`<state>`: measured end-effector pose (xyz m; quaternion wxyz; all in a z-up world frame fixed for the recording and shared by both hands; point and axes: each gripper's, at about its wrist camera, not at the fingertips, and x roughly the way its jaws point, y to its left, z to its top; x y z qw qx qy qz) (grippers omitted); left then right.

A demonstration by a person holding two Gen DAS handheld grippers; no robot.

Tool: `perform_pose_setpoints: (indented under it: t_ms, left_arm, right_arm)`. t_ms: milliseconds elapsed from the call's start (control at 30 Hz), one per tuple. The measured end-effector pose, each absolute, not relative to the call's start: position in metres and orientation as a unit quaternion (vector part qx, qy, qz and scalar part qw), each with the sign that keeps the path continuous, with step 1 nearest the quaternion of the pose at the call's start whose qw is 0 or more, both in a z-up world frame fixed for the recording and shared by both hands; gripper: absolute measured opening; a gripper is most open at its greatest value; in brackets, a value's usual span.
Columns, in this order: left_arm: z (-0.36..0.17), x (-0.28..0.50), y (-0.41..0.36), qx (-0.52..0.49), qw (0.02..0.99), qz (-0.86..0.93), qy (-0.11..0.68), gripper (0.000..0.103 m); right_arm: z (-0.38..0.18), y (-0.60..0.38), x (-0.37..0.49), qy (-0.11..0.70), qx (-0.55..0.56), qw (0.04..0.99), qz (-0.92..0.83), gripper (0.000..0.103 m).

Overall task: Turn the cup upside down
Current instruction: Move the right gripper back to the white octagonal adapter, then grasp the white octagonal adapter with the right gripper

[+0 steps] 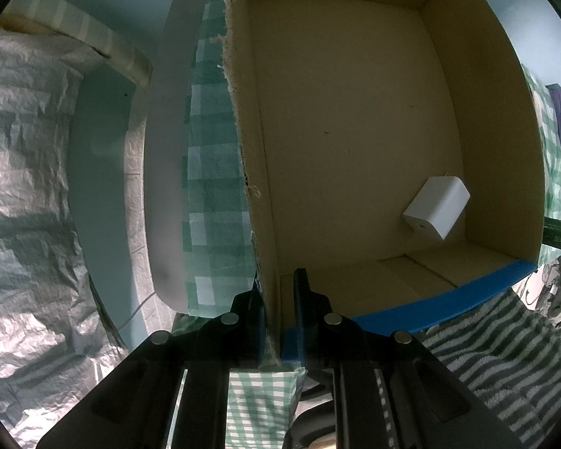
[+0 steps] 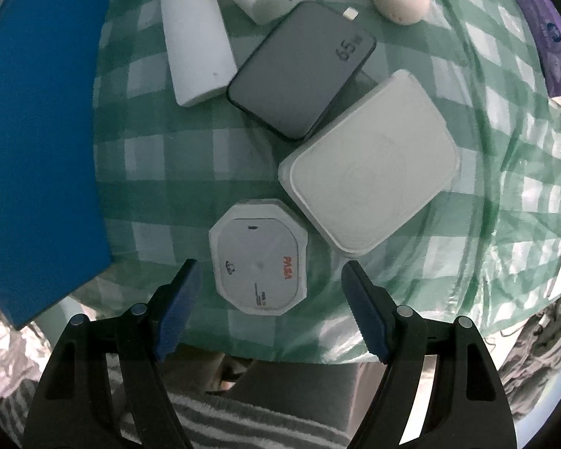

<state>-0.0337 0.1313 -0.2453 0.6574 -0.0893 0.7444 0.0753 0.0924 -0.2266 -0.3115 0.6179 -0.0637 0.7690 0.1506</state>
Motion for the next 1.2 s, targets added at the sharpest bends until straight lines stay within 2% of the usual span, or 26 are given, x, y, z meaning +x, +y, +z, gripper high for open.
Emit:
perform_pose_setpoints:
  t_ms: [100,233,267,333,933,1200]
  left_arm:
    - [-0.244,-0.033,0.132,-0.088,0.658,0.076,0.744,0.012]
    - [-0.242,-0.033,0.133,-0.091,0.661,0.076,0.741,0.012]
    - [-0.241,-0.034,0.133,-0.092,0.661,0.077,0.74,0.012]
    - [-0.24,-0.035,0.134,-0.095,0.662,0.077,0.739,0.012]
    - [-0.238,-0.034,0.132,-0.091,0.663,0.077,0.739,0.012]
    - [-0.237,-0.034,0.132,-0.092,0.664,0.078,0.738,0.012]
  right_arm:
    - [-0.323,-0.229,0.092,0.774,-0.066,0.613,0.143,0.078]
    - [-0.331,-0.234,0.094,0.775,-0.057,0.614,0.141,0.073]
    - [-0.331,-0.233,0.094,0.773,-0.062,0.615,0.142,0.07]
    - [-0.329,-0.228,0.094,0.766,-0.069,0.621,0.15,0.054]
    - [-0.339,-0.194,0.083,0.755,-0.101,0.625,0.171,0.053]
    - [-0.317,-0.188,0.08,0.734,-0.115,0.644,0.183,0.053]
